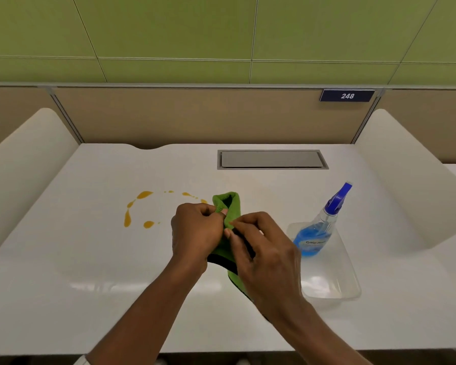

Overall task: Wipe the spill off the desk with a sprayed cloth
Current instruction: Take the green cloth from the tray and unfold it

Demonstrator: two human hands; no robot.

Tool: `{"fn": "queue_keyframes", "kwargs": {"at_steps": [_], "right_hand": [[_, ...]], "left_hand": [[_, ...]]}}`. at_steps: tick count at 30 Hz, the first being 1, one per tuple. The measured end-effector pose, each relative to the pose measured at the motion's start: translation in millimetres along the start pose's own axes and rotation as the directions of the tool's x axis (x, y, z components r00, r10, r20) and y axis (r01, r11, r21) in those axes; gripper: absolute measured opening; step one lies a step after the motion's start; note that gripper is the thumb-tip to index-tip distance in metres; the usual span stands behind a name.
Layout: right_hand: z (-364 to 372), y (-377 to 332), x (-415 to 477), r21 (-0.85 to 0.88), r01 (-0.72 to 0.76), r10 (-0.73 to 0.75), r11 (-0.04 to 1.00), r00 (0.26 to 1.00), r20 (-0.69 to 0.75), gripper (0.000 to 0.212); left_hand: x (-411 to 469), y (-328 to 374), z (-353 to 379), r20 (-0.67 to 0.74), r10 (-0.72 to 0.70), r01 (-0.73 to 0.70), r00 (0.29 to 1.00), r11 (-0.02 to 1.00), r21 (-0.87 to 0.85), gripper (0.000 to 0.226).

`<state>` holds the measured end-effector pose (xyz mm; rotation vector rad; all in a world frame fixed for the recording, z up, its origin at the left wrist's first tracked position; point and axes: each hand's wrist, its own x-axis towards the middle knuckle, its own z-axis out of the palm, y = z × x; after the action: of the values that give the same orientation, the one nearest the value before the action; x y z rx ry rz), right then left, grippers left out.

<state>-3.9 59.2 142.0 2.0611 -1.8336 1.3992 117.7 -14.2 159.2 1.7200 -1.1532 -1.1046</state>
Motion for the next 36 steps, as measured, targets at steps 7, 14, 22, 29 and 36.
{"fn": "queue_keyframes", "kwargs": {"at_steps": [7,14,22,29,36], "right_hand": [[8.2,-3.1,-21.3,-0.015,0.082,-0.082,0.997,0.996,0.036,0.014],[-5.9,9.1,-13.9,0.509,-0.233,0.14,0.828,0.967,0.214,0.012],[17.2,66.8,25.0,0.543,-0.571,0.496,0.616,0.816,0.297,0.057],[10.6,84.7,55.9,0.53,-0.568,0.223,0.629,0.785,0.578,0.047],[-8.1,72.5,74.3,0.541,-0.538,0.154,0.646,0.787,0.598,0.023]], "left_hand": [[-5.3,-8.2,-0.5,0.083,-0.102,0.111,0.991,0.987,-0.114,0.062],[-8.3,-14.1,-13.8,0.184,0.064,-0.066,0.981,0.998,0.004,0.006],[-8.0,-7.6,-25.8,0.319,0.341,-0.407,0.885,0.897,0.171,0.014],[-1.5,-16.3,-43.6,0.386,0.527,-0.642,0.757,0.709,0.292,0.025],[3.3,-26.5,-66.0,0.449,0.398,-0.524,0.8,0.828,0.199,0.01]]}}
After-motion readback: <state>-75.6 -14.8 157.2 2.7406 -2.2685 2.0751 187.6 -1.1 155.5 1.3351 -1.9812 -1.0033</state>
